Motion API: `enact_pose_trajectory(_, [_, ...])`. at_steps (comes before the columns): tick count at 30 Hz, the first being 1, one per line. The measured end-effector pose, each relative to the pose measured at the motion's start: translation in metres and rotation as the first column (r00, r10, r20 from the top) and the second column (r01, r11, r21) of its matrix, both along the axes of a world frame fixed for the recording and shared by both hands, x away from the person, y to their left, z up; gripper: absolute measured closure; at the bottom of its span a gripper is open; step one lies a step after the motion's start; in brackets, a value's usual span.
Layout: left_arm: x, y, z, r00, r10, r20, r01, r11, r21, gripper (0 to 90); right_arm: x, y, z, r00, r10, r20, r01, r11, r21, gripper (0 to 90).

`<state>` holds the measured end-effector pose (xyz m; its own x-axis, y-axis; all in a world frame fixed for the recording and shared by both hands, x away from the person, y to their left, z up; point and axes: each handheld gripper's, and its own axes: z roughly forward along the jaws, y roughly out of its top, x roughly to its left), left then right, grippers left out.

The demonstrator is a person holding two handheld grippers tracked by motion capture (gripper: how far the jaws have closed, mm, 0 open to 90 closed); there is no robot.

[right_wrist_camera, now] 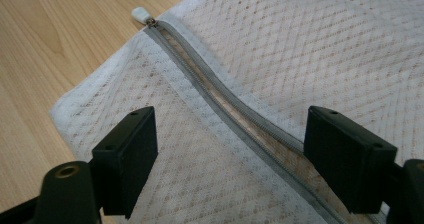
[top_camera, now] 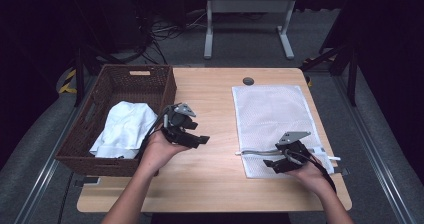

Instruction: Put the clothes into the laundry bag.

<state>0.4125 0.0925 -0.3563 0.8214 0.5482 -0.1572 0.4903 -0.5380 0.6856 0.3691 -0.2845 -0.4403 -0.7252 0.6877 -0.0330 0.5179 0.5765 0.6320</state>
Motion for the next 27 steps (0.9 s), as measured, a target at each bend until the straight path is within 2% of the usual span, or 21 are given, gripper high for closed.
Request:
enact_pose_trajectory(6, [0.003,0.022,0.013,0.9987,0.049,0.012,-0.049,0.9988,-0.005,30.3,0.0,0.001,-0.001,1.0,0.007,-0.001,-0.007,1.0,-0.001,21.3])
enact_pose_trajectory(11, [0.004,0.037,0.019,0.9961,0.085,0.023,-0.085,0.9963,-0.011,29.7,0.0,0.001,-0.002,1.0,0.005,-0.004,-0.005,1.0,-0.003,20.8])
enact_pose_trajectory(16, [0.005,0.048,0.023,0.9932,0.113,0.029,-0.113,0.9936,0.0,28.8,0.0,-0.001,-0.001,1.0,0.001,0.001,-0.001,1.0,-0.003,20.6])
enact_pose_trajectory(20, [0.006,0.062,0.027,0.9895,0.141,0.031,-0.141,0.9899,0.006,28.2,0.0,-0.001,-0.002,1.0,-0.001,-0.002,0.001,1.0,0.0,20.6])
enact_pose_trajectory(24, [0.009,0.079,0.029,0.9813,0.189,0.034,-0.19,0.9818,0.006,27.8,0.0,0.001,-0.003,1.0,0.007,-0.006,-0.007,1.0,-0.006,20.3])
enact_pose_trajectory(26, [0.01,0.083,0.029,0.9796,0.198,0.037,-0.198,0.9802,0.006,27.5,0.0,0.001,-0.003,0.9999,0.013,-0.006,-0.013,1.0,-0.005,20.3])
enact_pose_trajectory(27, [0.011,0.088,0.03,0.9763,0.214,0.036,-0.214,0.9769,0.004,27.4,0.0,0.002,-0.003,0.9999,0.013,-0.005,-0.013,1.0,-0.004,20.3])
